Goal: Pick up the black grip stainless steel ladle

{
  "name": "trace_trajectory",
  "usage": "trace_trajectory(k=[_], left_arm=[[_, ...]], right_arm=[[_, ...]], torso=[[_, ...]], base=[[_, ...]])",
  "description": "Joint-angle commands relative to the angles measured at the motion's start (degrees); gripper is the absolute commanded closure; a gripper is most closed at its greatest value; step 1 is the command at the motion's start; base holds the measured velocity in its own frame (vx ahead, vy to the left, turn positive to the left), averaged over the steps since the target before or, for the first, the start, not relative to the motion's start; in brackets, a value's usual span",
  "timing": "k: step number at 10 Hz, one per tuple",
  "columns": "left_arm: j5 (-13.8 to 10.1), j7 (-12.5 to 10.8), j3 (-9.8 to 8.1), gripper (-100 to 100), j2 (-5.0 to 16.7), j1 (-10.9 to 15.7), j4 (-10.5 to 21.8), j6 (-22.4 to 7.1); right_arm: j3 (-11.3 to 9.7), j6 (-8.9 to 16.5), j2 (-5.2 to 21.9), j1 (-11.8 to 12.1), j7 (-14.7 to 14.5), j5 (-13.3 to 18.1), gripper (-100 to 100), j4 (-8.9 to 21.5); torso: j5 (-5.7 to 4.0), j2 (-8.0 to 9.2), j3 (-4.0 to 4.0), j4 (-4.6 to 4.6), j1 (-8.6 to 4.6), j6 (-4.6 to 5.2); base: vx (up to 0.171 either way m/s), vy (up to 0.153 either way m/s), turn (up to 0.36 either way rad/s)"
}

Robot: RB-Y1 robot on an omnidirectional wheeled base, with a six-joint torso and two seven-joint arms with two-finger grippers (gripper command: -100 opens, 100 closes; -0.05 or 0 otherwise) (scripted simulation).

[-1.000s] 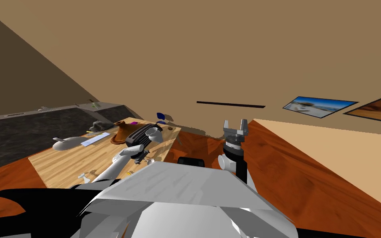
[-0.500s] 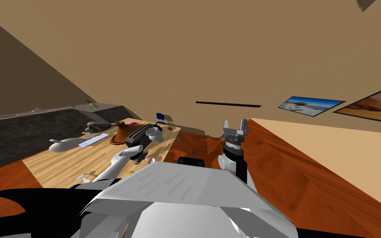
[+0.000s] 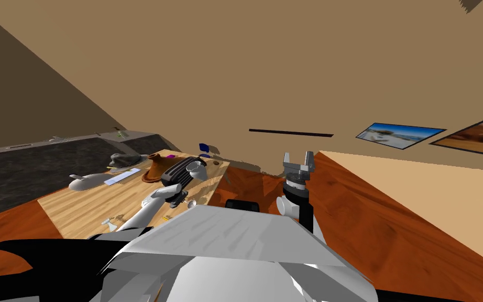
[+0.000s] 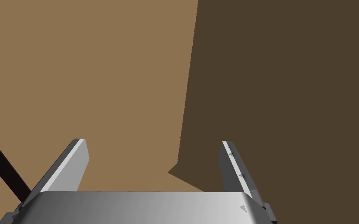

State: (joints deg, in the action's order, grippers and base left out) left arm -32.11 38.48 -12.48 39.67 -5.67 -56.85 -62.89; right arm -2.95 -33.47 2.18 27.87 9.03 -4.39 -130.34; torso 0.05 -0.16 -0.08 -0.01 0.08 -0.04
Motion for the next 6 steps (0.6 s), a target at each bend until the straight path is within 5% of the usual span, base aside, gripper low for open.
trace_trajectory(k=[1,6], left_arm=[[0.2,-0.2,0.36,100,0.0,-0.1,-1.8,-1.1],[0.6,-0.1,1.26,100,0.3,-0.6,-6.9,-4.1]], right_arm=[[0.0,0.0,0.0,0.0,0.0,0.0,0,0.0],[0.0,0.0,0.0,0.0,0.0,0.0,0,0.0]], torso=[[0.00,0.00,0.00,0.00,0.00,0.00],[-0.01,-0.07,-0.04,-0.01,-0.07,0.02]], base=[[0.056,-0.016,0.147],[0.045,-0.011,0.122]])
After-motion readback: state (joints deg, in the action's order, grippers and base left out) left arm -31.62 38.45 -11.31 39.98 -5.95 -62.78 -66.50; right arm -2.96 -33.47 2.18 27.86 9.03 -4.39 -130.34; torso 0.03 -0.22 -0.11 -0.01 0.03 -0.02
